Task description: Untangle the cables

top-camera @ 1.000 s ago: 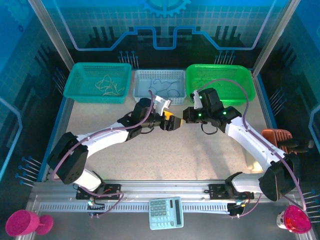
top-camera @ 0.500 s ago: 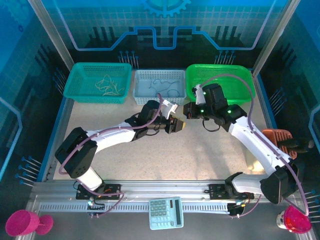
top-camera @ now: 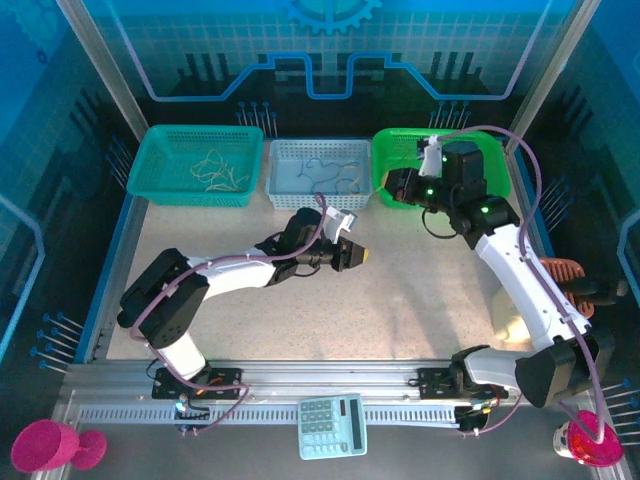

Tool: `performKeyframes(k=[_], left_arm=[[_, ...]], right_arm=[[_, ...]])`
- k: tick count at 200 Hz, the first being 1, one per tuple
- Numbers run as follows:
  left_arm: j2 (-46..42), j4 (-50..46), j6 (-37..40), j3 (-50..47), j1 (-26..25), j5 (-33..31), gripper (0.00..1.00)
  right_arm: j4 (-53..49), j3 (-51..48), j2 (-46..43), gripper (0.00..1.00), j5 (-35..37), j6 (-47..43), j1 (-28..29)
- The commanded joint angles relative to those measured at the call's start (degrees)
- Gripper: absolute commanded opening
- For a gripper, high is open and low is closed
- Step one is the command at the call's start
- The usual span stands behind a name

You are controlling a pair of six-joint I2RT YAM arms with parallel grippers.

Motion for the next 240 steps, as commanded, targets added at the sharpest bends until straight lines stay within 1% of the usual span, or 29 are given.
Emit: performKeyframes(k=[1, 20, 42, 58, 99, 135, 155, 180, 198, 209, 219, 223, 227, 231, 233, 235, 240], left_arm=[[1.5, 3.6, -2.0, -1.3, -0.2, 1.1, 0.2], [2.0, 4.3, -2.5, -1.5, -0.2, 1.3, 0.19], [1.4, 4.4, -3.0, -1.8, -0.2, 1.6, 0.2], [0.2, 4.1, -3.2, -2.2, -0.2, 1.5, 0.22], [-4.4, 1.5, -2.6, -3.4, -0.2, 0.3, 0.36], [-8.7, -0.9, -2.0, -4.1, -0.2, -1.7, 0.53], [-11.0, -2.3, -1.7, -4.3, -0.2, -3.2, 0.62], [-13.8, -3.9, -1.4, -4.7, -0.2, -5.4, 0.76], [-15.6, -4.9, -1.1, -4.8, -0.2, -6.8, 0.82], [-16.7, -5.7, -1.0, -4.8, -0.2, -7.7, 0.85], [-17.8, -6.8, -0.8, -4.6, -0.1, -8.8, 0.9], [-18.4, -7.4, -0.8, -4.4, -0.1, -9.5, 0.93], [-18.9, -8.2, -0.6, -4.3, -0.1, -10.5, 0.96], [-19.6, -9.2, -0.4, -4.1, -0.1, -11.5, 0.99], [-20.0, -9.7, -0.3, -3.9, 0.0, -12.2, 0.99], [-20.2, -10.3, -0.1, -3.8, 0.0, -13.1, 0.99], [-21.3, -11.6, 0.4, -3.5, 0.2, -14.7, 0.99]], right_arm=[[2.8, 2.8, 0.8, 0.0, -0.7, 1.9, -1.7], [3.6, 3.3, 1.2, 0.0, -0.1, 3.1, -3.3], [4.4, 2.9, 1.5, 0.0, 3.8, 4.0, -4.5], [4.9, 2.1, 2.0, 0.0, 7.4, 4.5, -5.3], [8.1, 0.0, 5.0, 0.0, 19.6, 6.4, -6.4], [12.2, 2.4, 10.8, 0.0, 28.8, 7.8, -6.5], [15.2, 3.9, 14.3, 0.0, 32.6, 8.5, -6.6], [18.9, 5.5, 18.9, 0.0, 36.5, 8.5, -6.7], [18.0, 7.9, 23.4, 0.0, 38.3, 8.0, -7.2], [16.3, 9.8, 26.4, 0.0, 37.1, 7.6, -8.0], [15.6, 11.5, 29.4, 0.0, 33.7, 5.8, -8.8], [14.8, 12.4, 30.8, 0.07, 31.7, 5.0, -9.2], [13.3, 13.5, 32.0, 0.2, 30.0, 4.4, -9.7], [11.5, 14.4, 33.0, 0.38, 28.5, 4.1, -10.1], [10.9, 14.8, 33.5, 0.48, 28.0, 3.8, -10.1], [10.2, 15.0, 33.8, 0.56, 27.4, 3.6, -10.3], [9.3, 14.9, 34.1, 0.79, 26.7, 3.1, -10.4]])
